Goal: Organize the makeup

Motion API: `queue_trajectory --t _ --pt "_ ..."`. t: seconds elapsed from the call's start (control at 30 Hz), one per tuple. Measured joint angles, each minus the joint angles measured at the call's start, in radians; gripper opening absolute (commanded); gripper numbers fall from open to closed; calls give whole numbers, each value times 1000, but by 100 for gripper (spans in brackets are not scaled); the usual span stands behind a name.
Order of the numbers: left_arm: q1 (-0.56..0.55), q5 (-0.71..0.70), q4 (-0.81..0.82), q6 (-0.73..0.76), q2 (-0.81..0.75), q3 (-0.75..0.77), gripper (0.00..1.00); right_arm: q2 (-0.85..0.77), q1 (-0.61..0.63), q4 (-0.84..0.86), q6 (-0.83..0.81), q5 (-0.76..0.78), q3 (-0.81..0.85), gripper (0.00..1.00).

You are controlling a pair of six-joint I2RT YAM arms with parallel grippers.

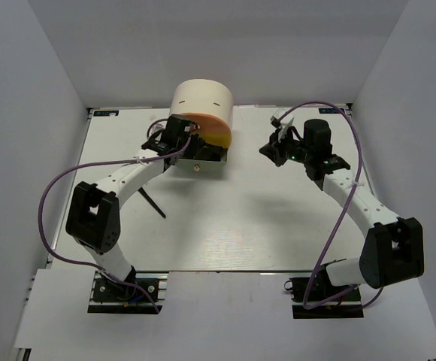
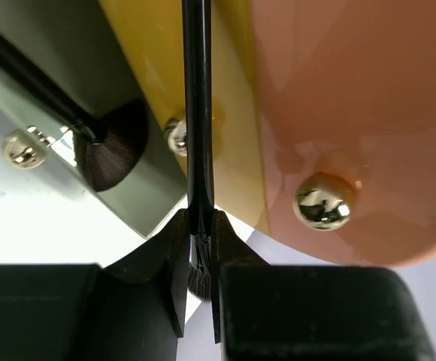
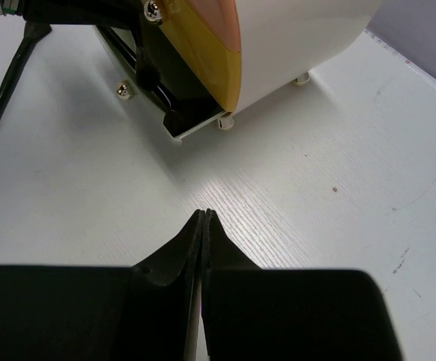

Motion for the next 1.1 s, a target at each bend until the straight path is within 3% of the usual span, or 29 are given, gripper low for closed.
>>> queue_trajectory --t 0.9,0.97,1.0,1.1 --pt "-26 -93 -51 -99 89 -19 0 -14 -26 14 5 0 -32 0" --pt "-26 -98 -51 -101 98 -19 6 -14 -26 14 5 0 -32 0" --pt "-26 -102 -51 -102 103 -18 17 -14 -26 14 5 -1 -32 0" --pt "-25 -109 -51 -105 109 -18 36 -14 -27 14 5 0 -32 0"
